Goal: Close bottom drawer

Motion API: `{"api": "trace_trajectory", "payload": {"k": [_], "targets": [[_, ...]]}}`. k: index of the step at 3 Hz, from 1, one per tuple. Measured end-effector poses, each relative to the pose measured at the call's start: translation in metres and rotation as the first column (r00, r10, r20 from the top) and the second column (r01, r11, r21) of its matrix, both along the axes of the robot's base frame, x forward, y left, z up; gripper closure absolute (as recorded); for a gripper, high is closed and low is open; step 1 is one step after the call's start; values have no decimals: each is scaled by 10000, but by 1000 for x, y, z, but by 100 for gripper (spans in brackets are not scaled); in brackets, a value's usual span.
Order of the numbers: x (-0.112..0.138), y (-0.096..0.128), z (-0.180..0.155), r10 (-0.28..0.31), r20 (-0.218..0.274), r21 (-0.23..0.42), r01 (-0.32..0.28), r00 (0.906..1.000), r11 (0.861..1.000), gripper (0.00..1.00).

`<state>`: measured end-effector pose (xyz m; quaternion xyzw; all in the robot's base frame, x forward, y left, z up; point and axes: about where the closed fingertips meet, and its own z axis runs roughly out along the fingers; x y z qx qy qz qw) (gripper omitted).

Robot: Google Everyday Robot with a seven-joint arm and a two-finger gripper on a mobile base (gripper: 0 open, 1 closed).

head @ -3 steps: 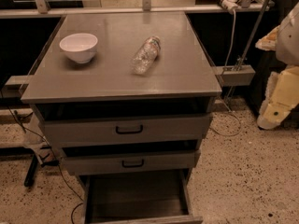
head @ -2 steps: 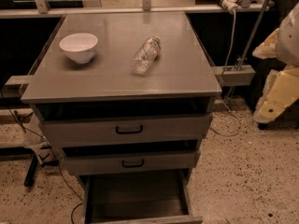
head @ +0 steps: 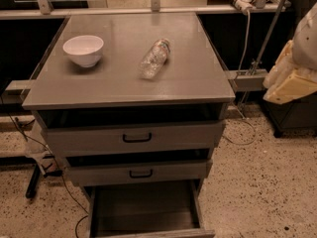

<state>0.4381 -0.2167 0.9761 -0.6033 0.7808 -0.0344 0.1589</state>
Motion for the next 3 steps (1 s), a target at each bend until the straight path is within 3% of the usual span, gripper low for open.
{"api": "trace_trajectory", "payload": {"k": [1,2,3], "targets": [[0,0,0,0,0,0,0,10000,10000,89],[0,0,0,0,0,0,0,10000,10000,100],[-11,0,-26,-397,-339,-106,394,9986,9992,100]]}}
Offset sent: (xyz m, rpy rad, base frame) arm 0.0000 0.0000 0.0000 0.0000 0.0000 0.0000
